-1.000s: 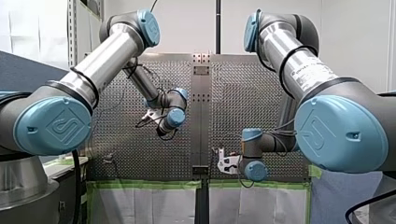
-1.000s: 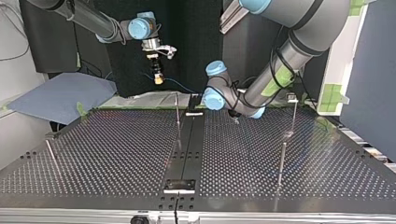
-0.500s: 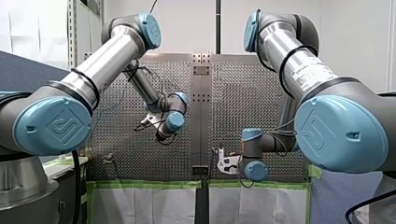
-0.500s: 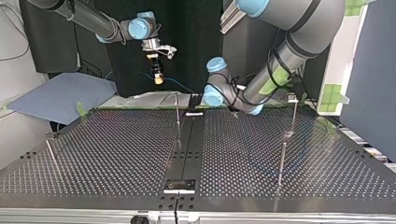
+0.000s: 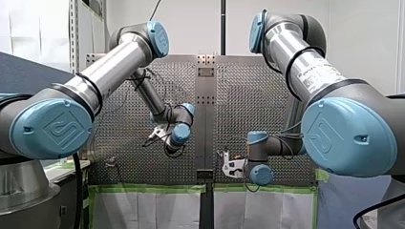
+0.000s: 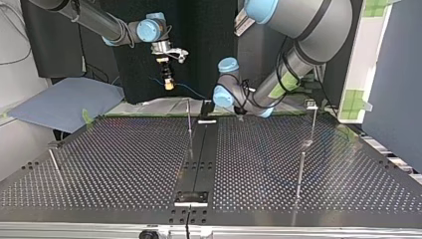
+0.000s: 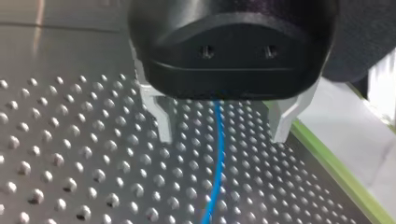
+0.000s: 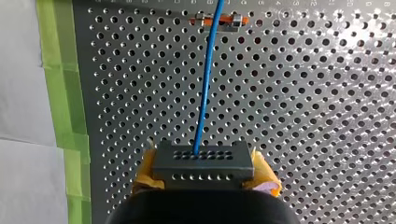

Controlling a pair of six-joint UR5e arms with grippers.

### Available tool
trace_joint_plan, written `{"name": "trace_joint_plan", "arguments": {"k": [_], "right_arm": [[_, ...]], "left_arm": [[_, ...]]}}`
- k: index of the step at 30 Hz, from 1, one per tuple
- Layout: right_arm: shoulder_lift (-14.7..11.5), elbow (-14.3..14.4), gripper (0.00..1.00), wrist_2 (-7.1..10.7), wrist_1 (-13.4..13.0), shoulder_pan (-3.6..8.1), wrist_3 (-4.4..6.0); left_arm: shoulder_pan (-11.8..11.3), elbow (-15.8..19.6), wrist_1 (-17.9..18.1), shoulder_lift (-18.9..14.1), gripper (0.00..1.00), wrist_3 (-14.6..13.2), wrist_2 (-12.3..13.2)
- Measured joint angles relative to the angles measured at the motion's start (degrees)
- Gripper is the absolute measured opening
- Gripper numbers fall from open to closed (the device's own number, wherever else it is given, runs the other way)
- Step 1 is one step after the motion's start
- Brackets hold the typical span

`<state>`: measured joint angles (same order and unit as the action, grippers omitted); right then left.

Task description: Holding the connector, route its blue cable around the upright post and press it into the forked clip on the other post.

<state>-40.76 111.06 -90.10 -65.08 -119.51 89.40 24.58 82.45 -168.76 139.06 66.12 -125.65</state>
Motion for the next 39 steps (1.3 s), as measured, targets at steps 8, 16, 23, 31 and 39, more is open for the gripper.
{"name": "trace_joint_plan", "arguments": {"k": [8, 16, 23, 31, 39], "right_arm": [[0.01, -0.06, 0.00, 0.00, -0.12, 0.00, 0.00], [0.01, -0.08, 0.00, 0.00, -0.07, 0.00, -0.12], [0.01, -0.08, 0.00, 0.06, 0.03, 0.01, -0.24], [0.01, -0.09, 0.00, 0.09, 0.08, 0.02, -0.44], [0.01, -0.14, 0.00, 0.11, 0.11, 0.19, -0.60]], "left_arm": [[0.98, -0.02, -0.85, 2.51, 1.00, 1.40, 2.93], [1.68, -0.03, 1.70, 3.16, 1.00, 5.56, 7.35], [2.20, -0.03, 3.23, 3.17, 1.00, 9.85, 11.65], [2.70, -0.03, 3.53, 3.18, 1.00, 14.47, 16.26], [4.44, 0.08, 4.58, 3.18, 1.00, 19.24, 21.05]]}}
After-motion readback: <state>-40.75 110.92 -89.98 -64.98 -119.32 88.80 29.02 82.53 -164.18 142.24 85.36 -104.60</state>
